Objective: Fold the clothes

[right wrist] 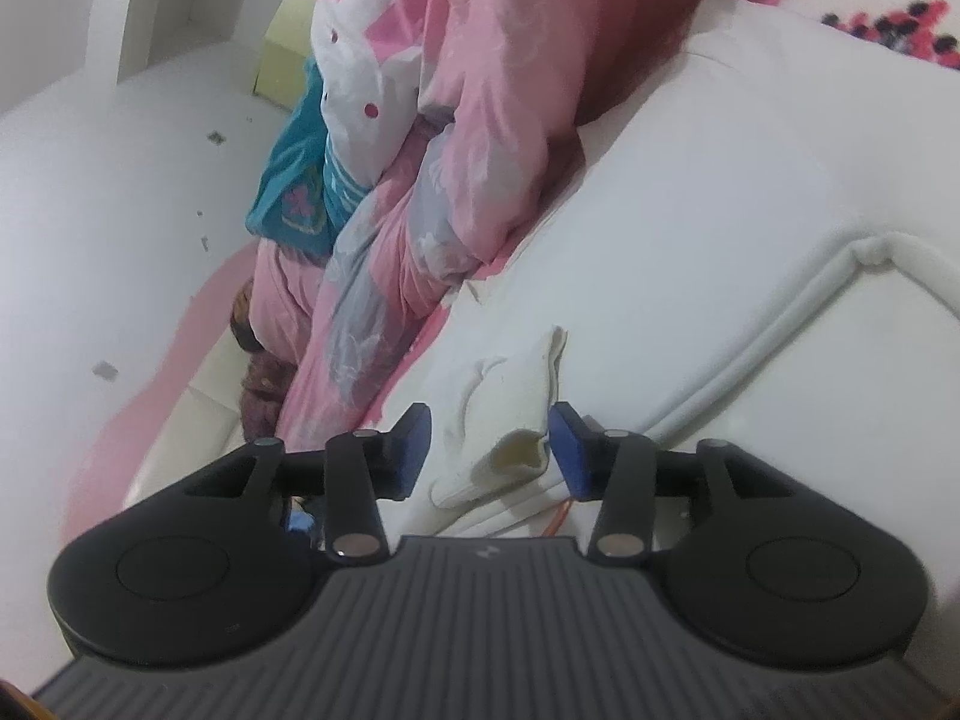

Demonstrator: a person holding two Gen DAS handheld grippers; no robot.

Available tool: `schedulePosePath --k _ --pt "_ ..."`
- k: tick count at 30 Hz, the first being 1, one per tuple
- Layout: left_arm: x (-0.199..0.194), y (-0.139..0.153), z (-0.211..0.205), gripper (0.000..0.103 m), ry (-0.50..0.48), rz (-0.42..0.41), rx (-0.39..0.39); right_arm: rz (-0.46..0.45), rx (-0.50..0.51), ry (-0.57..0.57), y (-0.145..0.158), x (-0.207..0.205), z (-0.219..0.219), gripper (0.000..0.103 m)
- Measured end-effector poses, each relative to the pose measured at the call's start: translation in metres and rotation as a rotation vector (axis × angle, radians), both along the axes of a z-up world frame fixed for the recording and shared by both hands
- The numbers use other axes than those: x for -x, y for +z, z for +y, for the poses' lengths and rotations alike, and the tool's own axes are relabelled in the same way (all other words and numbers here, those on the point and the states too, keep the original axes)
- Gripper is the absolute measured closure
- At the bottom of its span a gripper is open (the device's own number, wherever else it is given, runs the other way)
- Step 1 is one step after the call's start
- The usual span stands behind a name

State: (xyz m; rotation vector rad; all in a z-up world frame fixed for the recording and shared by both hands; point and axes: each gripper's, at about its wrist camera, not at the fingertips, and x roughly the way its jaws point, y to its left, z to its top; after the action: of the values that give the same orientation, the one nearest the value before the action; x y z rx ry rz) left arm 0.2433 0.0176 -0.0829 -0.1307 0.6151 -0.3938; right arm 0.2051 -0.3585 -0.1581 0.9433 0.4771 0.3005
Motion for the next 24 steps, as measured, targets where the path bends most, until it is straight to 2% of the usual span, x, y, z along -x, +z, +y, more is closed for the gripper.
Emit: schedulePosePath --k 2,6,10,14,17,20,24 --pt "0.004 -0.001 -0.001 0.047 -0.027 0.021 -0.026 -0.002 0.019 0.005 0.002 -0.001 0.002 0.055" --pt "0.016 0.01 0.007 0.046 -0.028 -0.031 -0.04 0.0 0.031 0.006 0.003 -0.001 0.003 0.054" --pt "0.013 0.016 0.02 0.046 0.001 -0.026 -0.047 0.029 0.015 0.004 0.002 -0.005 0.001 0.055" --pt "0.01 0.021 0.037 0.046 0.062 -0.044 -0.055 0.108 0.024 -0.013 0.009 -0.012 0.002 0.054" --pt "0.005 0.028 0.053 0.046 0.13 -0.083 -0.055 0.194 0.066 -0.012 0.019 -0.024 0.007 0.054" --pt "-0.005 0.029 0.069 0.047 0.199 -0.083 -0.075 0.28 0.108 -0.01 0.029 -0.037 0.013 0.053" --pt "-0.016 0.032 0.097 0.047 0.286 -0.069 -0.033 0.356 0.182 0.032 0.042 -0.054 0.021 0.053"
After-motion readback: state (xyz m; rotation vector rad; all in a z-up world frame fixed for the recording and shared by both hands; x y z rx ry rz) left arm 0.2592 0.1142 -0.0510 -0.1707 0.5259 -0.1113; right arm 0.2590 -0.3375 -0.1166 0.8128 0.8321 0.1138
